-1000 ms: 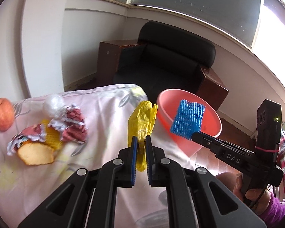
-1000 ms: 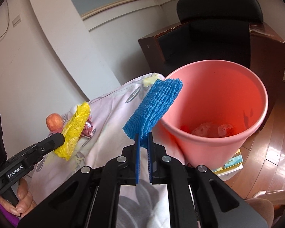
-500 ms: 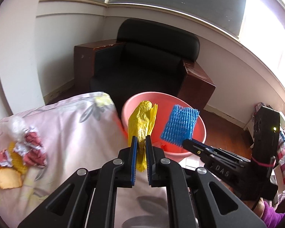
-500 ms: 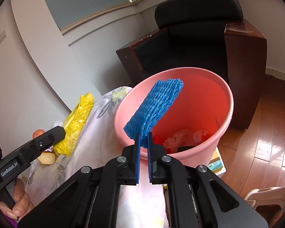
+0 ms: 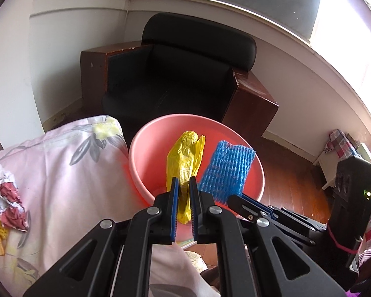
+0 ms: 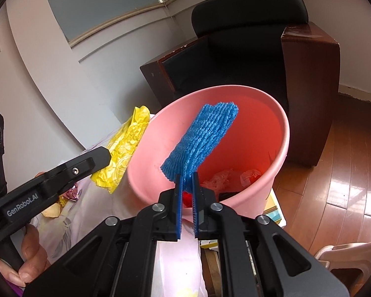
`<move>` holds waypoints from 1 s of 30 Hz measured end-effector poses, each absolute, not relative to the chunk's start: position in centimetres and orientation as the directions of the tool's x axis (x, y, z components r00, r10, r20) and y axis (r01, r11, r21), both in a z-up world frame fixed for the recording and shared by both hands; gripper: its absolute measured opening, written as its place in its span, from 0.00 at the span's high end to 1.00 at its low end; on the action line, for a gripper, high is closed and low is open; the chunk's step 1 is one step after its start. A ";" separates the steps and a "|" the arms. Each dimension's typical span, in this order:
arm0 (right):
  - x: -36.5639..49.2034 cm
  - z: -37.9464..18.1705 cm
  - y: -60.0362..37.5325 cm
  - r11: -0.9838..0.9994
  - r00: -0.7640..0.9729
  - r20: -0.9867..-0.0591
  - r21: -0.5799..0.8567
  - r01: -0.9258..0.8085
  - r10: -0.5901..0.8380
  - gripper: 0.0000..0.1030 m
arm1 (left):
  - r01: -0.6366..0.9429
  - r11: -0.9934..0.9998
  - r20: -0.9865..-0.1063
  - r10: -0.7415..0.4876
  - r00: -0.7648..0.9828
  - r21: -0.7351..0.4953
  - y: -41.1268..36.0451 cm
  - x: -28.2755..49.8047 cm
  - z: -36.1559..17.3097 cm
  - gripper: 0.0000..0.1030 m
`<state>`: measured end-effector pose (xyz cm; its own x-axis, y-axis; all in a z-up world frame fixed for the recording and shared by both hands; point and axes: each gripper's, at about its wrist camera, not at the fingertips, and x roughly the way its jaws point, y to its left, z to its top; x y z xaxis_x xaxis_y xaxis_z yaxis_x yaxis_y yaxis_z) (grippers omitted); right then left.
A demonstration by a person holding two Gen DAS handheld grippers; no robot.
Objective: Collect trash
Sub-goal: 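Open both grippers to drop the bag and net into the bucket, then move both open tools back over the remaining trash on the table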
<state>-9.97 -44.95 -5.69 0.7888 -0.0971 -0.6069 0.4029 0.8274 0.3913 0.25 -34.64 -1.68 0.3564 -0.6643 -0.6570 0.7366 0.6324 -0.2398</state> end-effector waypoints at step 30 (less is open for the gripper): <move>-9.9 -6.1 -45.2 0.807 0.786 -0.613 0.425 0.410 -0.077 0.70 | 0.716 0.658 -0.671 -0.642 0.370 -0.234 -34.1 -0.6 -2.3 0.58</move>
<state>-9.94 -45.20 -6.08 0.7860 -0.0770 -0.6134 0.4104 0.8070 0.4246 -0.60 -34.08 -2.29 0.3701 -0.6420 -0.6715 0.7158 0.6578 -0.2344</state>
